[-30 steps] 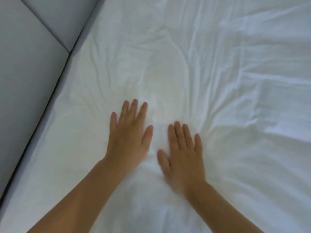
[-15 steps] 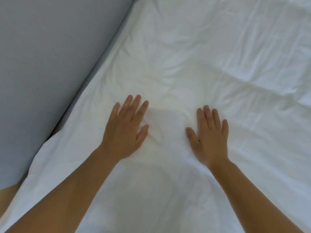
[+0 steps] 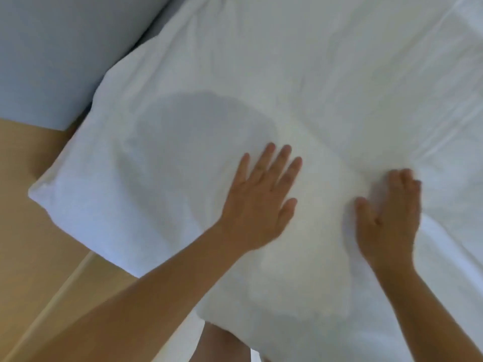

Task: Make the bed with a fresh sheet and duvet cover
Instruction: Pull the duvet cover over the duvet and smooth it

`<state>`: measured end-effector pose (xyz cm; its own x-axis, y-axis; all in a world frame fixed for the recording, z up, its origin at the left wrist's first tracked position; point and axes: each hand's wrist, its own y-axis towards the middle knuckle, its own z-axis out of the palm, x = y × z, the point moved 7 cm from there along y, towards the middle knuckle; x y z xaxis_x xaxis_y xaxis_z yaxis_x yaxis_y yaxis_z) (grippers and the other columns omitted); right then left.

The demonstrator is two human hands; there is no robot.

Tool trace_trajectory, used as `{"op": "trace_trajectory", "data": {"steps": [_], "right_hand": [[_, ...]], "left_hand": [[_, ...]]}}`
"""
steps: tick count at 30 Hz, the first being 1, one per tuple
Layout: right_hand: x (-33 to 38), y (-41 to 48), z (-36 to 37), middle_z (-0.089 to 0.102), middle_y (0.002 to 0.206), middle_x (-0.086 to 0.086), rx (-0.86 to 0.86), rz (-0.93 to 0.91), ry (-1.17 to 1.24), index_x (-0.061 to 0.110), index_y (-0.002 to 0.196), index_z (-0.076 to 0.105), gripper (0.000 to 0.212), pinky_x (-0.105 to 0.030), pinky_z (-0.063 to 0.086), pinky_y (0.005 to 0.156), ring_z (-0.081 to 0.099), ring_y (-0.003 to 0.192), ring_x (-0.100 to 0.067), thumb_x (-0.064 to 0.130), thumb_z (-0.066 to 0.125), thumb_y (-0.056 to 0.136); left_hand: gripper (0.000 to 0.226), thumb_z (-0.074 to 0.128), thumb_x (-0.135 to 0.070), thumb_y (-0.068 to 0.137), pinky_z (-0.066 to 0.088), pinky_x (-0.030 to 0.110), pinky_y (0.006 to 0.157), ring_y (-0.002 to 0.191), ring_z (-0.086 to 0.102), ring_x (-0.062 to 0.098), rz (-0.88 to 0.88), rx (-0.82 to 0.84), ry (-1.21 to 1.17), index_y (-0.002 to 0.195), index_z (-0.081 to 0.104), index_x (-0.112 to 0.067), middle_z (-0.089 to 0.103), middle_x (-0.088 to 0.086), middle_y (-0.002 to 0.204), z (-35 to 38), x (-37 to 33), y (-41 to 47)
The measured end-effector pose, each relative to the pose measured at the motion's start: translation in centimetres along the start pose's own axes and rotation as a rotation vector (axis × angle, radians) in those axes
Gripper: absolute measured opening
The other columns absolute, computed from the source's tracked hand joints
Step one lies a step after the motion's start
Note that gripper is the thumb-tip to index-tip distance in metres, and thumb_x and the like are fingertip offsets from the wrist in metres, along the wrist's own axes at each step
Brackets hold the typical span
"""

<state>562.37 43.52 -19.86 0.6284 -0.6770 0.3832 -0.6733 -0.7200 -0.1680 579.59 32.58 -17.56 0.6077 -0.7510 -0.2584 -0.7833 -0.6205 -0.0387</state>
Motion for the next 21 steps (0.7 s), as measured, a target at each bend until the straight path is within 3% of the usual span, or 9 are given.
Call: {"op": "trace_trajectory", "data": {"steps": [2, 4, 8, 10, 12, 13, 16, 21], "right_hand": [[-3.3, 0.4, -0.6, 0.027, 0.15, -0.025, -0.04, 0.233, -0.023, -0.006, 0.142, 0.03, 0.075, -0.051, 0.016, 0.114, 0.021, 0.14, -0.041, 0.039, 0.033, 0.082], [-2.0, -2.2, 1.7, 0.018, 0.156, -0.02, -0.001, 0.199, -0.046, -0.001, 0.148, 0.021, 0.077, -0.048, 0.008, 0.115, 0.013, 0.144, -0.035, 0.042, 0.024, 0.084], [6.6, -11.9, 8.2, 0.023, 0.154, -0.015, 0.235, -0.284, 0.009, 0.003, 0.147, 0.026, 0.067, -0.04, 0.005, 0.113, 0.018, 0.141, -0.031, 0.037, 0.03, 0.088], [9.1, -17.4, 9.3, 0.025, 0.151, -0.006, 0.328, -0.552, 0.041, 0.01, 0.145, 0.027, 0.066, -0.039, 0.009, 0.112, 0.022, 0.139, -0.026, 0.036, 0.037, 0.085], [8.9, -20.7, 8.9, 0.03, 0.15, -0.005, 0.383, -0.689, 0.083, 0.013, 0.143, 0.028, 0.064, -0.037, 0.014, 0.111, 0.026, 0.137, -0.022, 0.036, 0.039, 0.084], [7.6, -21.1, 8.1, 0.035, 0.149, -0.007, 0.371, -0.707, 0.082, 0.012, 0.143, 0.029, 0.063, -0.037, 0.016, 0.112, 0.026, 0.137, -0.022, 0.035, 0.04, 0.084], [-0.6, -20.2, 4.8, 0.042, 0.146, -0.011, 0.26, -0.674, -0.1, 0.011, 0.14, 0.036, 0.06, -0.041, 0.008, 0.113, 0.026, 0.136, -0.024, 0.036, 0.038, 0.085], [-19.9, -23.6, -2.1, 0.041, 0.147, -0.012, 0.158, -0.375, -0.267, 0.011, 0.139, 0.044, 0.057, -0.045, 0.009, 0.112, 0.027, 0.137, -0.027, 0.041, 0.034, 0.091]], "left_hand": [[0.058, 0.038, -0.041, 0.089, 0.018, 0.048, 0.108, 0.134, 0.041, 0.029, 0.048, 0.094, 0.028, 0.139, 0.046, -0.013, 0.044, 0.011, 0.145, 2.6, 0.5, -1.3], [0.061, 0.034, -0.044, 0.092, 0.016, 0.045, 0.109, 0.134, 0.04, 0.03, -0.178, 0.094, 0.159, 0.141, 0.042, -0.01, 0.041, 0.014, 0.147, 3.5, 7.2, -3.1], [0.064, 0.019, -0.043, 0.097, -0.002, 0.044, 0.114, 0.146, 0.011, 0.029, -0.524, 0.15, 0.317, 0.151, 0.013, -0.009, 0.012, 0.013, 0.158, 0.7, 18.3, -9.5], [0.063, 0.021, -0.039, 0.099, -0.004, 0.05, 0.115, 0.147, -0.001, 0.026, -0.767, 0.134, 0.302, 0.151, 0.002, -0.009, 0.001, 0.01, 0.159, 0.3, 17.7, -11.0], [0.063, 0.023, -0.038, 0.1, 0.0, 0.055, 0.116, 0.147, -0.002, 0.027, -0.932, 0.049, 0.205, 0.151, 0.001, -0.008, -0.001, 0.01, 0.16, 0.8, 13.3, -11.2], [0.064, 0.021, -0.04, 0.099, 0.001, 0.056, 0.115, 0.147, -0.001, 0.027, -0.904, 0.015, 0.137, 0.151, 0.003, -0.01, 0.0, 0.01, 0.16, 1.8, 9.9, -10.9], [0.066, 0.014, -0.049, 0.092, 0.003, 0.054, 0.113, 0.146, 0.006, 0.031, -0.587, 0.04, -0.006, 0.151, 0.015, -0.02, 0.01, 0.01, 0.159, 6.9, -4.1, -10.1], [0.063, 0.034, -0.048, 0.088, 0.013, 0.054, 0.112, 0.141, 0.025, 0.035, -0.25, 0.069, -0.059, 0.144, 0.038, -0.019, 0.033, 0.013, 0.151, 14.4, -26.0, -13.3]]}}
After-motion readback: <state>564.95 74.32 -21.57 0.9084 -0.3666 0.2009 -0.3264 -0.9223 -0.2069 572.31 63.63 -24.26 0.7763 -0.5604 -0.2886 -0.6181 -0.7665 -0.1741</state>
